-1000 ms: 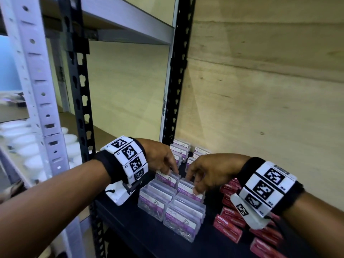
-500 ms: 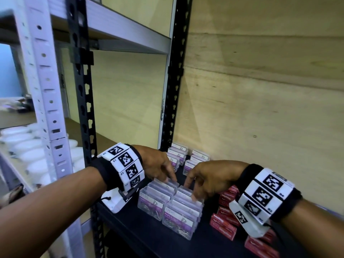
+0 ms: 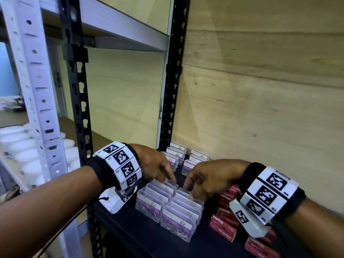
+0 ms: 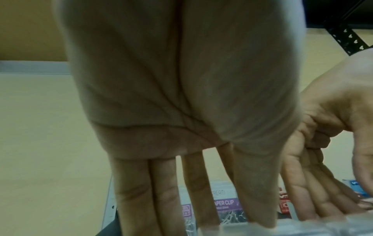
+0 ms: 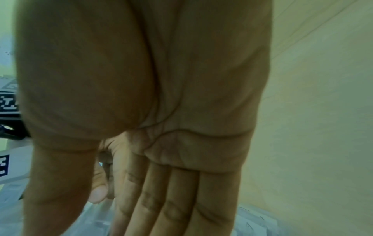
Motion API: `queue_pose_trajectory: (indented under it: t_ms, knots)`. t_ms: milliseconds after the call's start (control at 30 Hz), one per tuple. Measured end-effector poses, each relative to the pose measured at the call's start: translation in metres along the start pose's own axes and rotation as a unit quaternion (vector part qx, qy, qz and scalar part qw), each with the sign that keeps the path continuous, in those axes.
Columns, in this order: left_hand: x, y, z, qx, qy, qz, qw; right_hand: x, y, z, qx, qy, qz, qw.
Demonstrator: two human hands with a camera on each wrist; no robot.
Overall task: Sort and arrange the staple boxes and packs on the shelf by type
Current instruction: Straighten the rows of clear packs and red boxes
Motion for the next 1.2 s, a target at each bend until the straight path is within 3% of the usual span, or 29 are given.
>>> queue_pose_trajectory:
  t_ms: [233, 433, 700, 1200]
  knots:
    - [-0.030, -0.011, 0.011, -0.021, 0.025, -0.086, 0.996, -0.037, -0.006, -0.017, 0.006, 0.016, -0.088, 0.996]
    - [-0.059, -0.036, 0.026, -0.039, -0.064, -0.176, 0.981, -0.069, -0.025, -0.034, 0.027, 0.076, -0.171, 0.982]
    - [-0.065, -0.066, 0.043, -0.033, -0.101, -0.147, 0.983, -0.068, -0.051, -0.041, 0.032, 0.089, -0.151, 0.984]
    - [-0.054, -0.071, 0.041, -0.026, -0.010, -0.110, 0.994, -0.059, -0.052, -0.042, 0.021, 0.057, -0.128, 0.990]
Point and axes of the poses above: each hand's wrist, its own y-axis away from the middle knuckle, its own x-axis out of the palm, z = x × y, the point moved 7 cm from there along -y, towards the middle knuckle
